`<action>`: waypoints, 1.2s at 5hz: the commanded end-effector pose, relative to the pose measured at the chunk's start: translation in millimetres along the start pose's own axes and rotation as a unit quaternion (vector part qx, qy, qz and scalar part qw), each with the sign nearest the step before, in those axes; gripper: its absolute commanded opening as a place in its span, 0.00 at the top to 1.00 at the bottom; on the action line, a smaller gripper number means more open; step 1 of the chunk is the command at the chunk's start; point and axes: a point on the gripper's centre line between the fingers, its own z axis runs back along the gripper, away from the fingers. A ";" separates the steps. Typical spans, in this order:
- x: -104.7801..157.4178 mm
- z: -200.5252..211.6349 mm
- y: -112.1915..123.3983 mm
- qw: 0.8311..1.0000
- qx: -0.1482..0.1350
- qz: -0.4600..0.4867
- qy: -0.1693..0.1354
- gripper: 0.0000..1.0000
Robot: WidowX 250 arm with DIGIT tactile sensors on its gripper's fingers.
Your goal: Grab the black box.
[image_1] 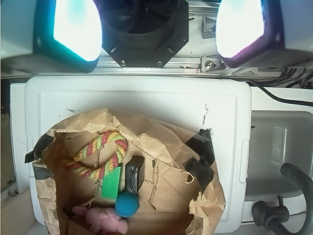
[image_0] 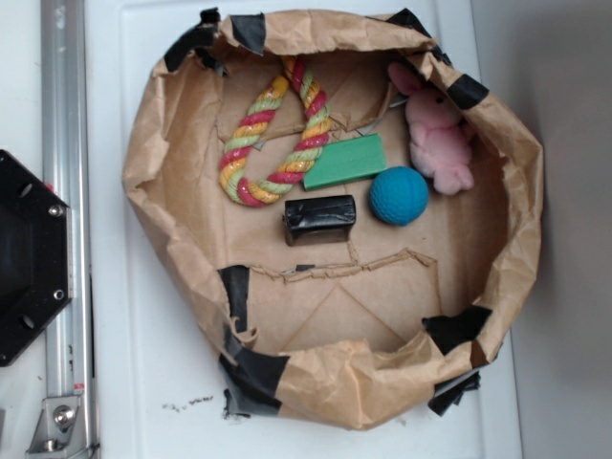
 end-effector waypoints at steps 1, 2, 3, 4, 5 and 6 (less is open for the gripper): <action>1.7 2.6 -0.5 1.000 -0.001 -0.001 -0.005 0.00; 50.0 -24.6 25.8 0.999 -0.022 0.041 -0.020 0.00; 89.2 -33.6 35.5 0.997 -0.005 0.062 -0.045 0.00; 108.6 -50.2 35.9 0.999 -0.003 0.045 -0.030 0.00; 107.2 -82.1 21.3 1.000 0.026 0.005 0.004 0.00; 110.1 -115.3 24.2 0.999 0.041 0.013 0.018 0.00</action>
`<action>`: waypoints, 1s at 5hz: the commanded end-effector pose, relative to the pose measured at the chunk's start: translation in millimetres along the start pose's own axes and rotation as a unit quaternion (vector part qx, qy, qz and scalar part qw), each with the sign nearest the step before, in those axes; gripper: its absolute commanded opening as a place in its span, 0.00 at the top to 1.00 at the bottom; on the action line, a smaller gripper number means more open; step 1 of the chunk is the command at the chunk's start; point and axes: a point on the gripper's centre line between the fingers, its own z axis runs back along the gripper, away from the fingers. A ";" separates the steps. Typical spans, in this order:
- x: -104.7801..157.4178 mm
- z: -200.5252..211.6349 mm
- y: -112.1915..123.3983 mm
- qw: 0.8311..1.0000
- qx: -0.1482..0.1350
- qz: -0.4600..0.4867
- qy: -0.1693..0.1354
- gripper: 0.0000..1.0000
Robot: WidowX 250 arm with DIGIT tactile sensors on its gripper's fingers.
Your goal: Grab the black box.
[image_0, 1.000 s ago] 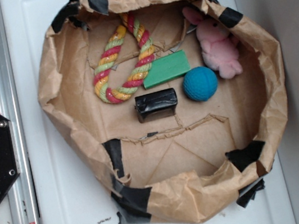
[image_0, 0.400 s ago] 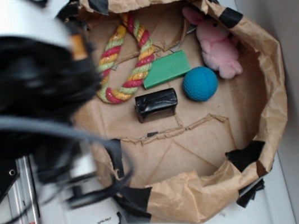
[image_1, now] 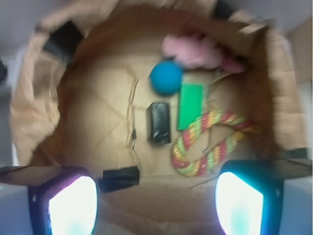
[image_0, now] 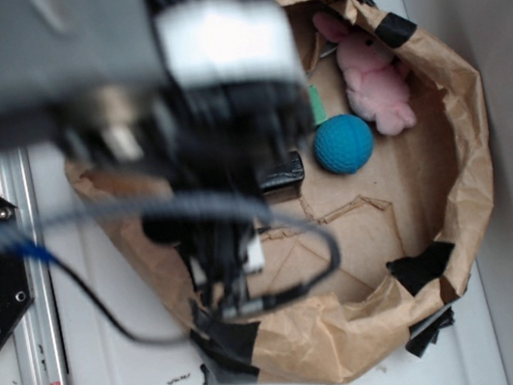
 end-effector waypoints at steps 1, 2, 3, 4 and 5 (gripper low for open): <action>24.0 -60.0 17.5 1.000 -0.001 0.004 -0.024 0.00; 34.8 -60.7 30.7 0.999 -0.031 0.014 -0.037 0.00; 41.5 -86.3 28.3 0.999 -0.040 0.006 -0.010 0.00; 32.8 -118.9 1.3 0.998 -0.039 -0.037 0.044 0.00; 19.5 -139.6 -16.1 0.995 -0.033 -0.051 0.082 0.00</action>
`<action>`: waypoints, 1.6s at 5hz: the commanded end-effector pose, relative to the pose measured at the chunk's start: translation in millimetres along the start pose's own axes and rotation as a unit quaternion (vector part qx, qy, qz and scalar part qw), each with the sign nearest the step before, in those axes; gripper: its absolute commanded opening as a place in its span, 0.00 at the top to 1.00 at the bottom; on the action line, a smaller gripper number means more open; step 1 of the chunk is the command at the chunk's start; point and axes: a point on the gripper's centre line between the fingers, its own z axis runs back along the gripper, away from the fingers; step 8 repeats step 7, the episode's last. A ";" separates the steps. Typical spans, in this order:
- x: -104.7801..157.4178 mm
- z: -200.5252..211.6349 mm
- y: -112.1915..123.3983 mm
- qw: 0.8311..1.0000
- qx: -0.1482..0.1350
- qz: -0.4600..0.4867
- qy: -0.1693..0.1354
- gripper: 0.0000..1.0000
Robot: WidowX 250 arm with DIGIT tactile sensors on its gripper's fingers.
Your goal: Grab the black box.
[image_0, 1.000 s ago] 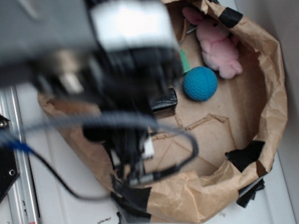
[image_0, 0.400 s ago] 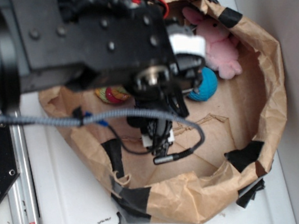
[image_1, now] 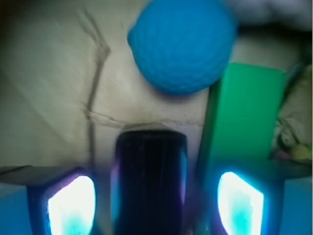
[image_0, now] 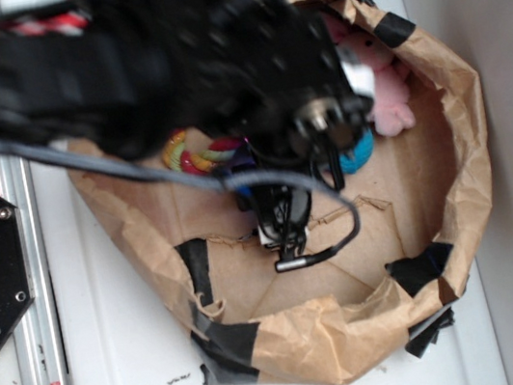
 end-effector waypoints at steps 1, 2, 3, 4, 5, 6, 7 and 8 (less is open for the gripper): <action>-8.8 2.9 -14.4 1.000 0.021 -0.019 0.000 1.00; -7.6 53.4 -5.3 0.998 0.029 -0.018 -0.057 1.00; -12.2 105.0 7.9 0.990 0.023 -0.015 -0.135 1.00; -6.8 154.4 10.8 0.988 -0.005 -0.005 -0.153 1.00; -5.3 203.9 0.2 0.989 0.008 -0.001 -0.145 1.00; 2.4 207.6 -12.5 0.994 0.013 -0.009 -0.113 1.00; 4.1 199.6 -14.5 0.996 0.034 -0.002 -0.088 1.00; 4.1 199.6 -14.5 0.996 0.034 -0.002 -0.088 1.00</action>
